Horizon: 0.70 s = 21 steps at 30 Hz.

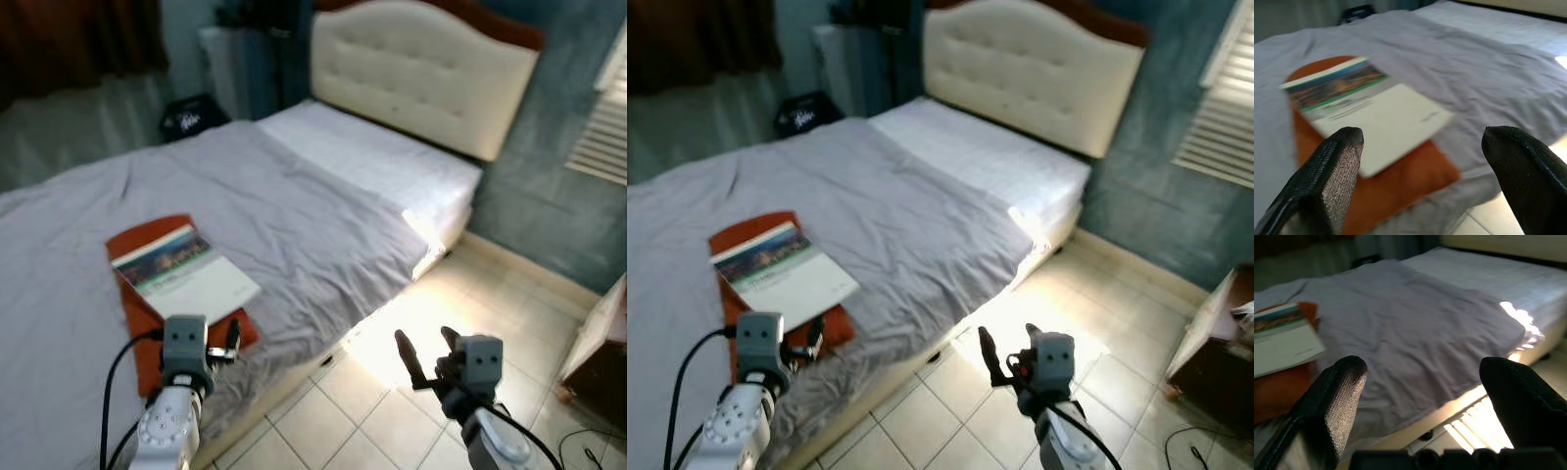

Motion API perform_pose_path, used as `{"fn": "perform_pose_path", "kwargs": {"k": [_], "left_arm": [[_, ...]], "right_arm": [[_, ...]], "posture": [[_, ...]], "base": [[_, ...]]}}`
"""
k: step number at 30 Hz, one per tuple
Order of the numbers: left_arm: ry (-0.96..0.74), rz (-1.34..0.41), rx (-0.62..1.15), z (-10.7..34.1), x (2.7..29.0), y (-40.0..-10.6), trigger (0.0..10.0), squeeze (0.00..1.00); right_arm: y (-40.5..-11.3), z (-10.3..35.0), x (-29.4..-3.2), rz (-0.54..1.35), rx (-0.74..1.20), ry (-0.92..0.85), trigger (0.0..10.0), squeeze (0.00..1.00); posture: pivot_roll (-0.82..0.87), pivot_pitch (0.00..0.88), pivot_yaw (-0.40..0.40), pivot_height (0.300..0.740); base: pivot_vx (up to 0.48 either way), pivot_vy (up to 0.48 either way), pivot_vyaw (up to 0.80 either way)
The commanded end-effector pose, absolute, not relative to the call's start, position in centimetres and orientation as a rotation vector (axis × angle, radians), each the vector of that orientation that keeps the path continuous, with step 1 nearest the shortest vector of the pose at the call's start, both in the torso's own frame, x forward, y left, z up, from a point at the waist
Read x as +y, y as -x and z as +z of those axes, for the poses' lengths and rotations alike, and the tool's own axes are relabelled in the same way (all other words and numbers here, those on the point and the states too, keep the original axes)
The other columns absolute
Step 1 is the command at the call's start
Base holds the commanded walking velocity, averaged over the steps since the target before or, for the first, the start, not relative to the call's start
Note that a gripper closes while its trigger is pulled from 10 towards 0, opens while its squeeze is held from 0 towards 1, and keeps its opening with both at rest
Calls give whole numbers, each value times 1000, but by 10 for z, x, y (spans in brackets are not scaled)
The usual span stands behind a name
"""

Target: Clean up the room

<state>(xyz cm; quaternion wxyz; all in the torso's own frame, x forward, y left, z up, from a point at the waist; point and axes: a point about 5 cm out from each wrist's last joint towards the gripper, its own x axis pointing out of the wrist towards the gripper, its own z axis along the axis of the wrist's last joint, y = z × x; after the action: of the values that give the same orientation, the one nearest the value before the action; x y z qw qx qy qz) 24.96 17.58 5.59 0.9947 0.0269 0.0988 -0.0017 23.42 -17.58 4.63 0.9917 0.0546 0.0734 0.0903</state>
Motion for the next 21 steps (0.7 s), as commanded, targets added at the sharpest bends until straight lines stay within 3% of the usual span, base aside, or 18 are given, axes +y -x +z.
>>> {"fn": "perform_pose_path", "kwargs": {"k": [1,16,21], "left_arm": [[-59,-5,213,54,175,-251,10000,0],[-77,-22,195,56,172,-254,10000,0],[-56,56,116,67,183,-254,10000,0]], "right_arm": [[-235,49,-176,185,143,-107,10000,0],[-237,50,-175,196,137,-101,10000,0],[-240,70,-180,148,18,-87,10000,0]], "posture": [[25,0,-33,740],[20,0,-28,740],[21,0,-28,740]], "base": [[0,0,600],[0,0,606],[164,-362,606]]}}
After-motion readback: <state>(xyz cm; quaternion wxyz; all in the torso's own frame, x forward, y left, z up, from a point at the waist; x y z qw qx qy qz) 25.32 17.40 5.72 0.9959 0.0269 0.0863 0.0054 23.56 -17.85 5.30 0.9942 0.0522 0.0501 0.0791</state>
